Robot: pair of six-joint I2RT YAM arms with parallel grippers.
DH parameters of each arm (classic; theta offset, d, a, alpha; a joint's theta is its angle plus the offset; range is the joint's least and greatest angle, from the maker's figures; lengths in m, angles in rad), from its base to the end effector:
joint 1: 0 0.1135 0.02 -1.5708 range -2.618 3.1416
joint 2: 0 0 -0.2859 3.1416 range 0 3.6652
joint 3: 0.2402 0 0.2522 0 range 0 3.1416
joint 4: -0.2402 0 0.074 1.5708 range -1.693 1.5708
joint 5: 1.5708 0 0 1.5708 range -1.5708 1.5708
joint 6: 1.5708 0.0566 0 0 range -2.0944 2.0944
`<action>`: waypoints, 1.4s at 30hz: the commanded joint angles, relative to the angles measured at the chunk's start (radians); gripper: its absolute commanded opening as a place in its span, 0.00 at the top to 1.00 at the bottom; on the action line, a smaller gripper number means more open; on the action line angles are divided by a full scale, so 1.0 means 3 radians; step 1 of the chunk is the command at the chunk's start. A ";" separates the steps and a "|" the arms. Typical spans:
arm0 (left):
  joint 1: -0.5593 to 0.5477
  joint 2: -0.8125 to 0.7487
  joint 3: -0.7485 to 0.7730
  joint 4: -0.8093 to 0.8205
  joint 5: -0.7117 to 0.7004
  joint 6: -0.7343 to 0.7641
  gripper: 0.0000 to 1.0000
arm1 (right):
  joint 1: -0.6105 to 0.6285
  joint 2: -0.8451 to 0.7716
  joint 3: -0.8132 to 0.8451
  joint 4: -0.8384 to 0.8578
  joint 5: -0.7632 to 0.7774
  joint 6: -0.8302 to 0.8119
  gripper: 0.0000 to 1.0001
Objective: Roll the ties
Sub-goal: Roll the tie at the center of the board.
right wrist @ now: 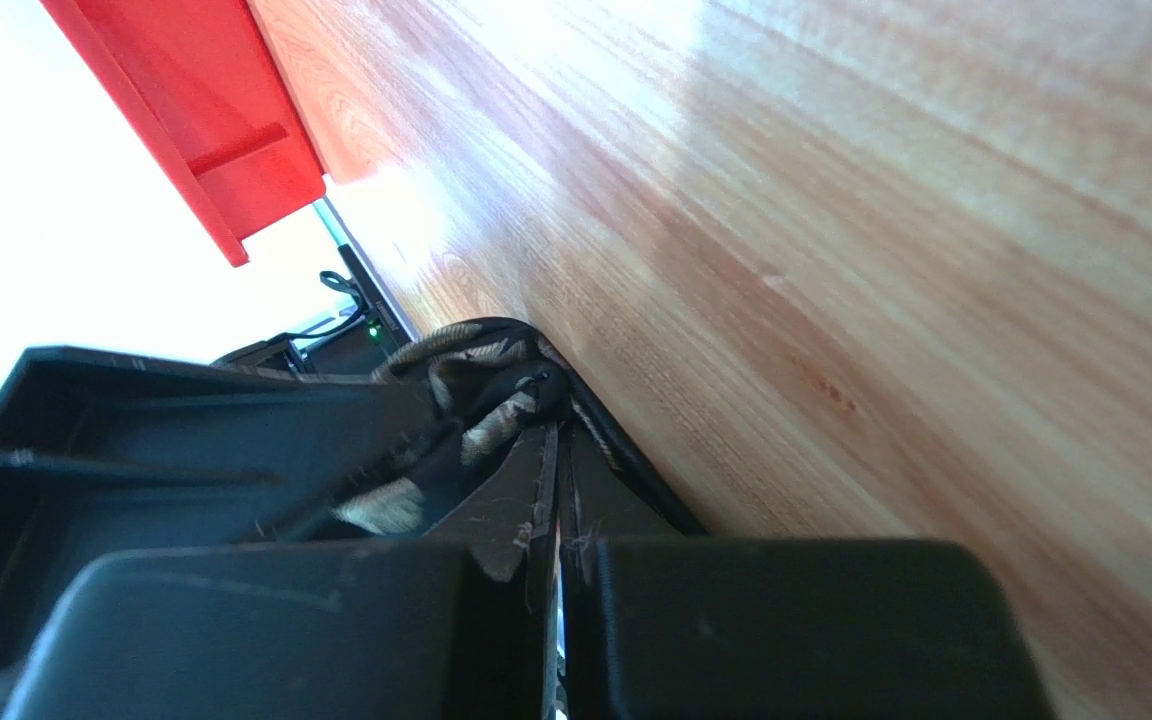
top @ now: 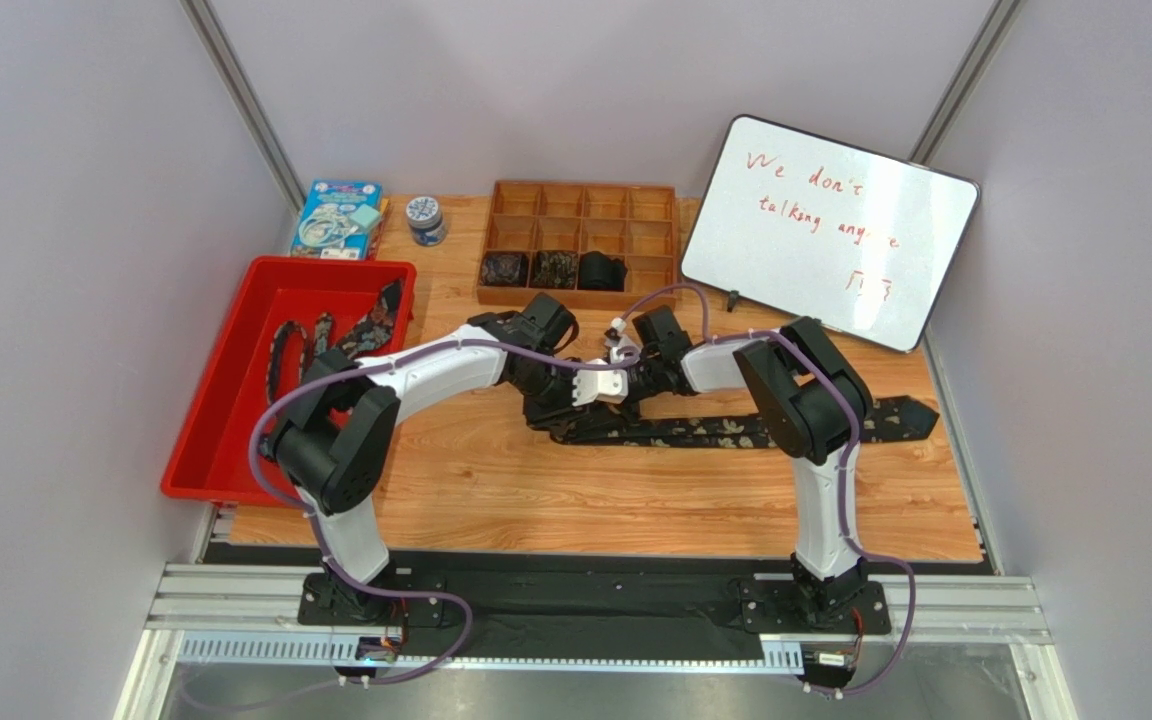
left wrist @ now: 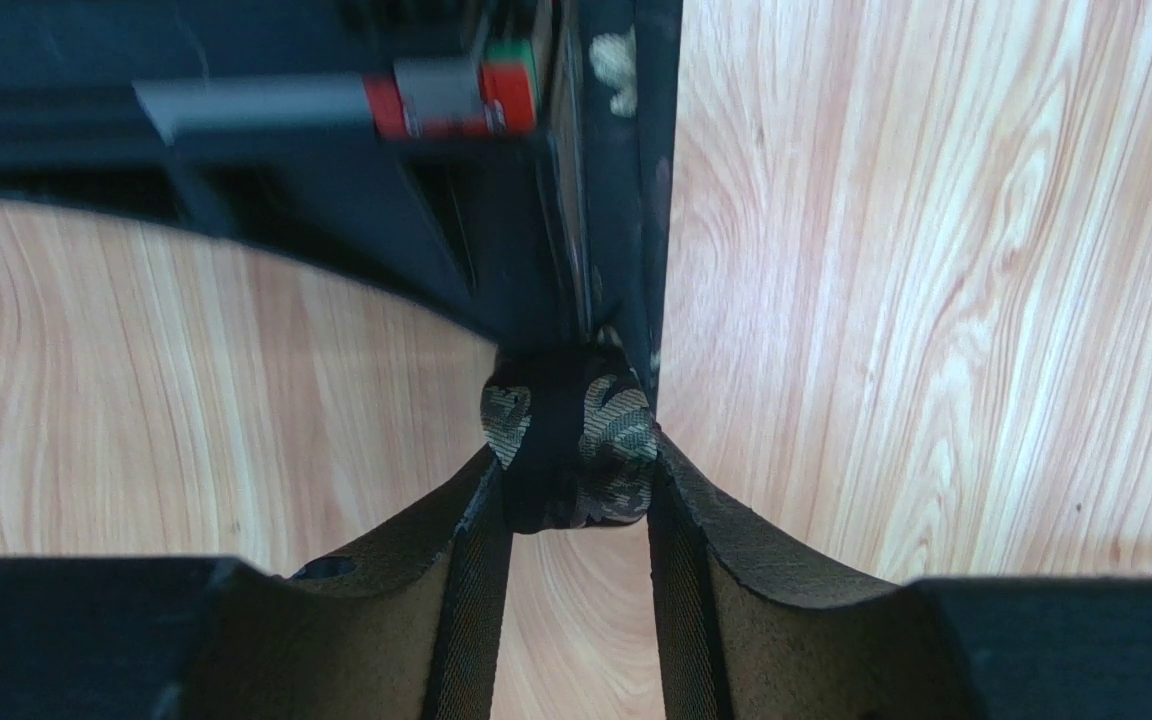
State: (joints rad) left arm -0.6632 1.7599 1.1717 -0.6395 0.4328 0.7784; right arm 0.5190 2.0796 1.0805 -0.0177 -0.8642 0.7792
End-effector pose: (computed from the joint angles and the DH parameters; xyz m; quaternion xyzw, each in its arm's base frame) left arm 0.2636 -0.2360 0.1902 0.6627 0.6988 -0.2016 0.1786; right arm 0.3264 0.2360 0.0955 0.0002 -0.8809 -0.4710 0.0457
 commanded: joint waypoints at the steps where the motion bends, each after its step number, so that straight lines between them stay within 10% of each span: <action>1: -0.0111 0.0218 0.0266 -0.0021 0.0000 -0.0115 0.59 | 0.0019 0.0104 -0.0145 -0.0084 0.0345 -0.0046 1.00; 20: -0.0346 0.0648 0.0431 -0.0394 -0.0409 0.0018 0.66 | -0.0017 -0.0213 -0.0110 -0.0313 0.0043 -0.0025 0.98; 31: -0.0356 0.0684 0.0282 -0.0353 -0.0599 0.0080 0.70 | -0.0349 -0.0463 0.0060 -0.1172 -0.0044 -0.0551 0.84; 42: -0.0356 0.0709 0.0318 -0.0394 -0.0573 0.0110 0.67 | -0.0237 -0.0684 -0.0160 -0.0729 -0.0141 -0.0246 0.60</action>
State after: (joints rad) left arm -0.7719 1.9057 1.2945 -0.7101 0.3042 0.7837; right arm 0.4103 1.9015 1.0470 -0.3031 -0.8818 0.6601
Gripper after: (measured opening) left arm 0.328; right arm 0.397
